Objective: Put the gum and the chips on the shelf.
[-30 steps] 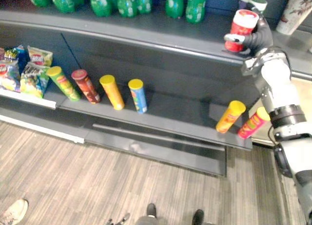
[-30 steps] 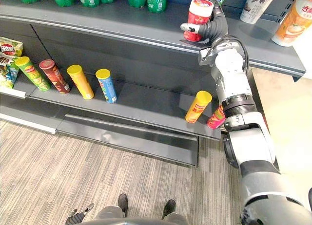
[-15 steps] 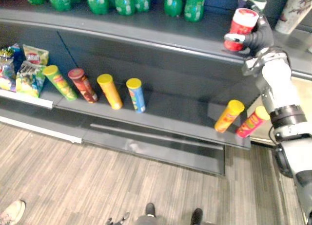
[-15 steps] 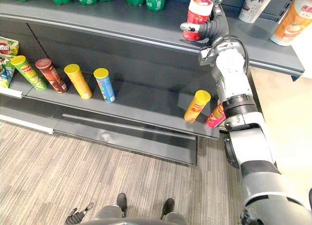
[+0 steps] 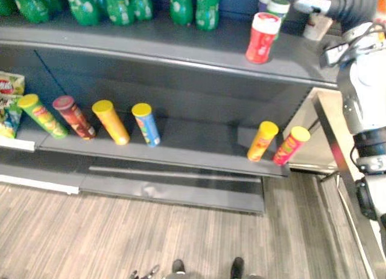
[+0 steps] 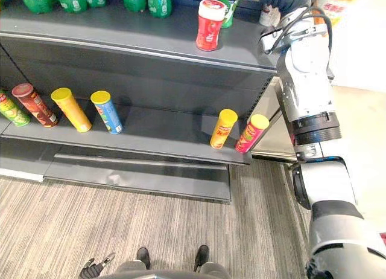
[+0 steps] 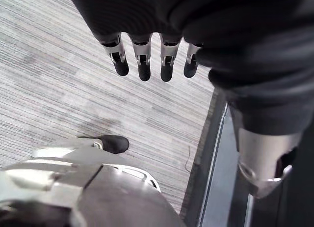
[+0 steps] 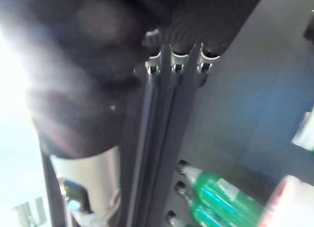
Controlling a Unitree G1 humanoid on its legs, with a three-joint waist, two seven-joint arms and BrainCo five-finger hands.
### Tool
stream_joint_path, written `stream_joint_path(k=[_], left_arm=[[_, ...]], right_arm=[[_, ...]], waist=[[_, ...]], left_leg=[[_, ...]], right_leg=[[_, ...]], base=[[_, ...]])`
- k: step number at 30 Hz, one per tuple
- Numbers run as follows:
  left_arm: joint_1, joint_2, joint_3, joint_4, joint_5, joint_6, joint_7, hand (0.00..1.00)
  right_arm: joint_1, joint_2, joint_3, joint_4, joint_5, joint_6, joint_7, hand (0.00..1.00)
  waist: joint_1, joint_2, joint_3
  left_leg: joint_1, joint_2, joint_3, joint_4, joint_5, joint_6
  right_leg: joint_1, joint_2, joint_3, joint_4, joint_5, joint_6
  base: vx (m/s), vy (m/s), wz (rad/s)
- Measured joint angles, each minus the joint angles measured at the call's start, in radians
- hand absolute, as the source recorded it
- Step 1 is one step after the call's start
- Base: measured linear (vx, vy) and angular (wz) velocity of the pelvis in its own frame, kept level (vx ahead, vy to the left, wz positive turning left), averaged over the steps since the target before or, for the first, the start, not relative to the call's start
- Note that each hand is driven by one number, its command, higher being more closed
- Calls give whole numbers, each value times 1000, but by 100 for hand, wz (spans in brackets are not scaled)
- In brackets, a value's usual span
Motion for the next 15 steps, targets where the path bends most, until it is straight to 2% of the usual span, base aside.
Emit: stream_joint_path(k=[3, 6, 8, 10, 11, 13, 15], left_arm=[[0, 1, 0, 2, 0, 0, 2, 0], [-2, 4, 0, 24, 0, -2, 3, 0], [3, 6, 3, 39, -1, -2, 7, 0], [10, 5, 11, 50, -2, -2, 9, 0], [8, 4, 12, 56, -3, -4, 9, 0], [9, -2, 21, 73, -5, -19, 9, 0], [15, -7, 20, 77, -11, -25, 17, 0]], right_arm=[[72, -1, -44, -130, 29, -14, 1, 0], [200, 8, -96, -311, 73, -5, 9, 0], [315, 51, -137, -446, 100, 30, 22, 0], [503, 134, -152, -592, 112, 97, 50, 0], [557, 155, -150, -625, 115, 120, 61, 0], [756, 240, -136, -706, 133, 198, 104, 0], [911, 283, -90, -717, 153, 239, 143, 0]], waist=[[-3, -4, -28], [-8, -12, -43], [-15, -17, -53], [-30, -16, -70], [-31, -15, -72], [-41, -10, -82], [-56, -6, -86]], left_leg=[[0, 1, 4, 0, -2, -2], [0, 0, 10, 0, -2, -3], [0, 1, 25, 0, -3, -4], [4, 1, 39, 0, -4, -5], [9, 1, 48, 0, -6, -6], [13, 3, 57, -4, -9, -8], [16, 5, 63, -5, -14, -13]], right_leg=[[-2, 1, 3, 0, 0, 0], [-3, 0, 8, 0, 0, 0], [-11, 1, 22, 0, 0, 0], [-16, 1, 37, 0, 0, 0], [-15, 2, 44, 0, 0, 0], [-18, 5, 56, 0, -1, 1], [-19, 7, 61, 0, -3, 1]], base=[[2, -3, -1], [-3, -2, -2], [-14, -5, -17], [-9, -8, -23], [-14, -8, -26], [-27, -13, -19], [-17, -14, -8]])
